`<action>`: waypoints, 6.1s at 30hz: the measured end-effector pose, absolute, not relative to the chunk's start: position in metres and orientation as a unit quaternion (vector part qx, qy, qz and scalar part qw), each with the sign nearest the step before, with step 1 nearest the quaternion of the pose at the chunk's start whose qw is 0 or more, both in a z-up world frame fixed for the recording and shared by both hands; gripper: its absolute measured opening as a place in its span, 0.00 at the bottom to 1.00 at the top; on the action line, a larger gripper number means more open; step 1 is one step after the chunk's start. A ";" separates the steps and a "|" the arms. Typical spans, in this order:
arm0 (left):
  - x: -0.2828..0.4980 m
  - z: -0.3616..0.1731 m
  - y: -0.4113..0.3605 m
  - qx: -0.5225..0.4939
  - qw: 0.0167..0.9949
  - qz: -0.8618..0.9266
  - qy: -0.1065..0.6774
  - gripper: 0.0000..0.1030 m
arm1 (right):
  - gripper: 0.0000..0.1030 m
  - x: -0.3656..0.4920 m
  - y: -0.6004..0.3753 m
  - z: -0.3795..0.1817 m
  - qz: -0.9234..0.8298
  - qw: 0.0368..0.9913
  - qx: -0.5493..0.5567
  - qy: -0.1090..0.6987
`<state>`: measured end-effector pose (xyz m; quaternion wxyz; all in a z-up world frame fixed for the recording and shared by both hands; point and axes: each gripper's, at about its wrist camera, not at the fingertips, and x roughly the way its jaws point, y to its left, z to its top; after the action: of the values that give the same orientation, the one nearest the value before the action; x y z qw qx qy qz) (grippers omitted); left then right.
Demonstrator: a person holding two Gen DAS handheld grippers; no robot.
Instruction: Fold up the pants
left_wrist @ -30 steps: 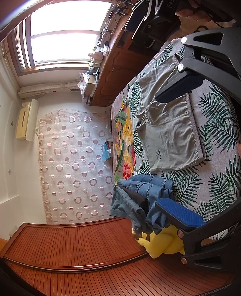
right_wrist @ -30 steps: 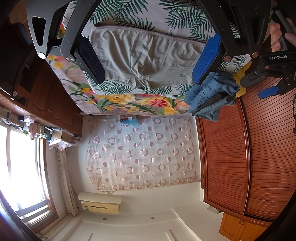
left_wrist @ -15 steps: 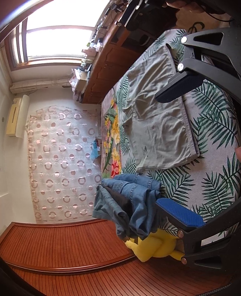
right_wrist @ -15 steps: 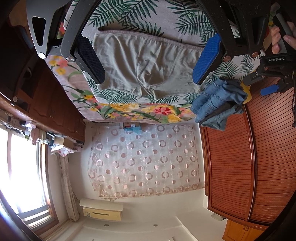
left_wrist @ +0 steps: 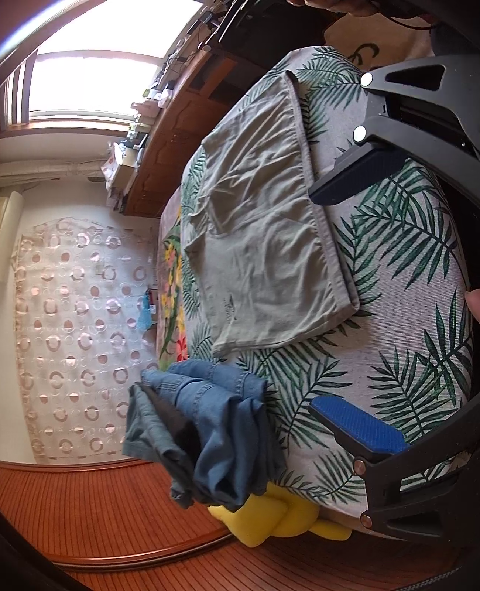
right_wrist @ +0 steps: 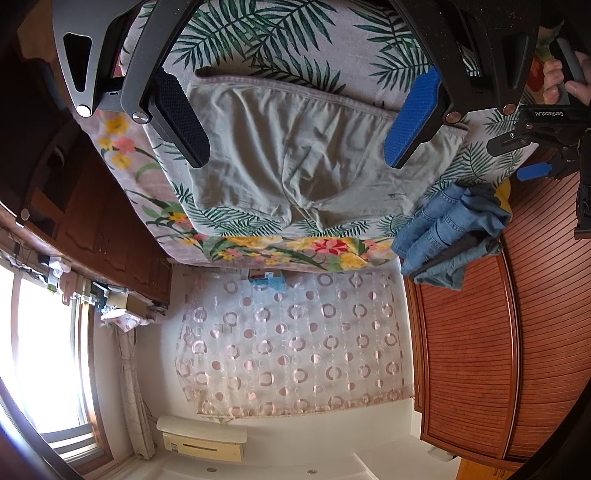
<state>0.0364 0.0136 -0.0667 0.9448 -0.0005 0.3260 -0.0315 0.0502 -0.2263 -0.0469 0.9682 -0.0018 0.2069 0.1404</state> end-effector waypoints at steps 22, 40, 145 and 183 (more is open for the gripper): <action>0.057 -0.126 0.026 0.026 0.911 -0.039 0.410 1.00 | 0.93 0.047 -0.239 -0.052 0.144 0.955 -0.011 0.261; 0.071 -0.129 0.036 -0.010 0.903 -0.094 0.419 0.37 | 0.93 0.037 -0.243 -0.047 0.142 0.952 -0.012 0.271; 0.098 -0.104 -0.069 0.073 0.891 -0.188 0.406 0.80 | 0.69 0.068 -0.250 -0.064 0.174 0.929 -0.008 0.326; 0.104 -0.116 -0.063 0.067 0.889 -0.179 0.417 0.80 | 0.30 0.098 -0.252 -0.064 0.227 0.900 0.003 0.372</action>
<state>0.1045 -0.0629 -0.1163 0.8885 0.0671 0.4169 -0.1795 0.0979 -0.2519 -0.0639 0.8999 0.0030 0.3721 0.2273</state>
